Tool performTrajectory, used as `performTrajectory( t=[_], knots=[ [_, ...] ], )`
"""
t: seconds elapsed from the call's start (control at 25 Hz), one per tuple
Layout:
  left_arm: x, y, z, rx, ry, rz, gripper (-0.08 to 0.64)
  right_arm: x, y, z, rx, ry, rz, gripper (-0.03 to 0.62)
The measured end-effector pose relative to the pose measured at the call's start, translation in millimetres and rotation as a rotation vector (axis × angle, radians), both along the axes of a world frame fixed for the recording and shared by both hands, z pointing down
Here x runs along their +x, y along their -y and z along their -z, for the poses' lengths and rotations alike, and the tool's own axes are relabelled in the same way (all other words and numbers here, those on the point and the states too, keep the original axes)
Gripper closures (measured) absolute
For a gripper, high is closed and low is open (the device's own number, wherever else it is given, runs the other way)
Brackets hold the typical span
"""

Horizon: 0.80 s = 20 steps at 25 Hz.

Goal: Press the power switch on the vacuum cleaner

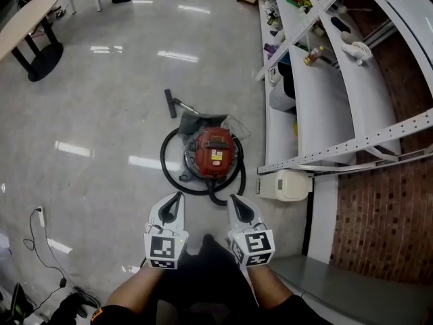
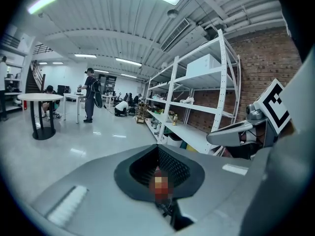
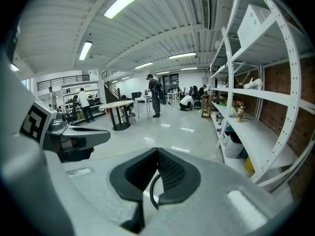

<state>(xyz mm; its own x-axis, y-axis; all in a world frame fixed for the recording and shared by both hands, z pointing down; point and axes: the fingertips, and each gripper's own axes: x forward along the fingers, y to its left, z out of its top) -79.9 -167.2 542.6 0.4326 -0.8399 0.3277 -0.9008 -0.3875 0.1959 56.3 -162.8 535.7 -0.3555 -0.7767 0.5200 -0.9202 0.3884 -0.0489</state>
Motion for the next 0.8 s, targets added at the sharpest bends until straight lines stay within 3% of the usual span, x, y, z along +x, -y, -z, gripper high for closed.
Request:
performTrajectory(
  t=[0.48, 0.8],
  knots=[
    [26, 39, -38, -0.063, 0.021, -0.063, 0.545, 17, 33, -44, -0.066, -0.028, -0.048, 0.600],
    [43, 76, -106, -0.195, 0.086, -0.005, 0.545, 46, 79, -126, -0.192, -0.048, -0.037, 0.600]
  ],
)
